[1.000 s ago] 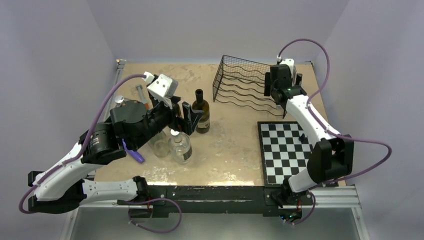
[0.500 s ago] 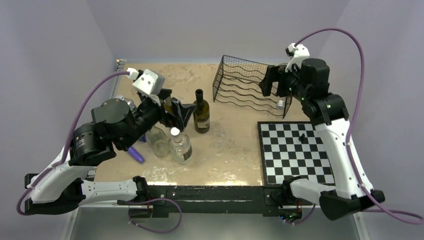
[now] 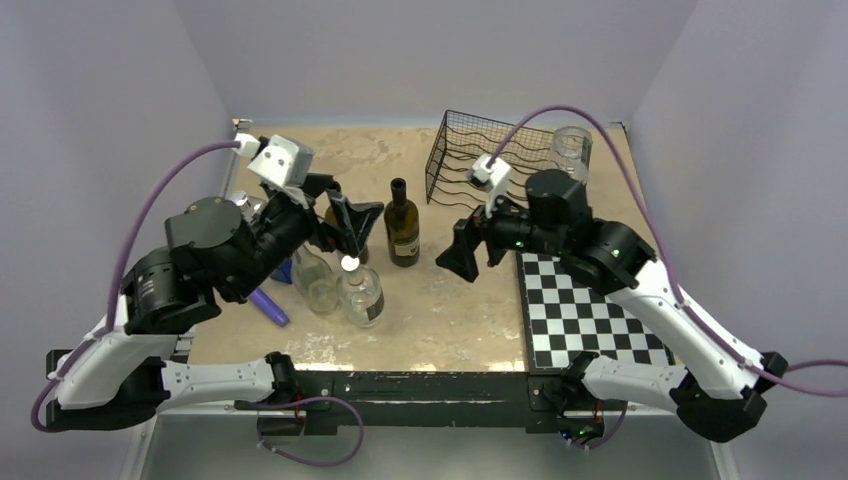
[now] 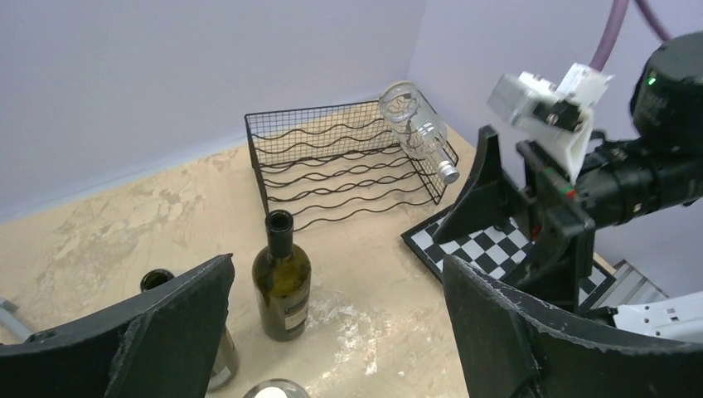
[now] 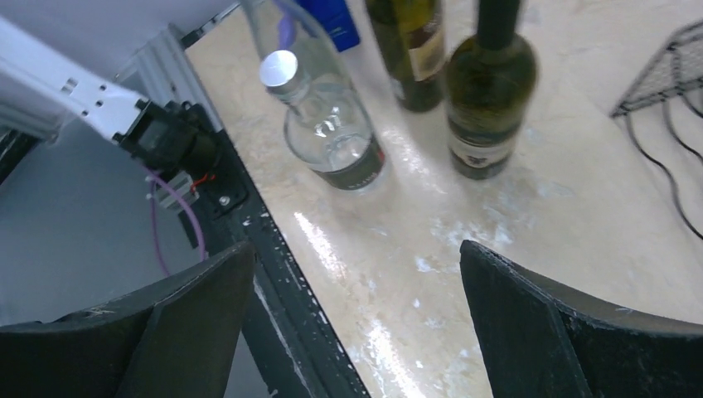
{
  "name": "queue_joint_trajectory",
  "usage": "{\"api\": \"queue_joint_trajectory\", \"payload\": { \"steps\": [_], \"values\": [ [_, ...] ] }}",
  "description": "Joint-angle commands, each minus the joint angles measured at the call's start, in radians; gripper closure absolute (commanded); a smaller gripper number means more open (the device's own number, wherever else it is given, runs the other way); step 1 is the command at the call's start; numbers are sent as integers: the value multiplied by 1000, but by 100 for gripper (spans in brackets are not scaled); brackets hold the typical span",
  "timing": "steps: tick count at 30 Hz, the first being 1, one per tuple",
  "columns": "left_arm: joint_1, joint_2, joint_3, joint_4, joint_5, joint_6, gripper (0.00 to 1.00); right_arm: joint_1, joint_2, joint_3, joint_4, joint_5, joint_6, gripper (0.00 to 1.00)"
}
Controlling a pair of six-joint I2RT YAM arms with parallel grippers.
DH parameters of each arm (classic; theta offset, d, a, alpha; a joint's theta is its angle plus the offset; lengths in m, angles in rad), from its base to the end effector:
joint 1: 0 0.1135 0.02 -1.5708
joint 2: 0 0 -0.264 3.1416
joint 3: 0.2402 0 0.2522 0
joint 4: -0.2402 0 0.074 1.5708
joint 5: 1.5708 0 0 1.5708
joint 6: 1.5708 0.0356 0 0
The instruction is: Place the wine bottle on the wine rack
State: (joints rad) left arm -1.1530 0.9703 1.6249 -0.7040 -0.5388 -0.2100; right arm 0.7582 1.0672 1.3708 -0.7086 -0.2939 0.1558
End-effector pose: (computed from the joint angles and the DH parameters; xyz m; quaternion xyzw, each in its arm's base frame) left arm 0.0707 -0.1142 0.5229 0.1537 0.7054 -0.2689 0.6376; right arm 0.1438 0.1503 0.4326 -0.3220 0.7648 0.3500 0.4347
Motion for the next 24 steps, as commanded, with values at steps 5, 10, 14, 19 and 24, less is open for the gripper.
{"api": "queue_joint_trajectory", "payload": {
  "steps": [5,10,14,19,24],
  "values": [
    [3,-202,-23,-85,-45,-96,1,250,245,146,65,205,81,8],
    [3,-249,28,-256,-72,-141,1,347,448,335,-29,288,184,6],
    [3,-305,-8,-284,-62,-144,1,420,570,439,-55,389,221,4],
    [3,-337,-1,-322,-53,-137,1,462,691,545,-118,490,263,5],
    [3,-376,-25,-370,-50,-163,1,481,775,603,-172,570,298,10]
  ]
}}
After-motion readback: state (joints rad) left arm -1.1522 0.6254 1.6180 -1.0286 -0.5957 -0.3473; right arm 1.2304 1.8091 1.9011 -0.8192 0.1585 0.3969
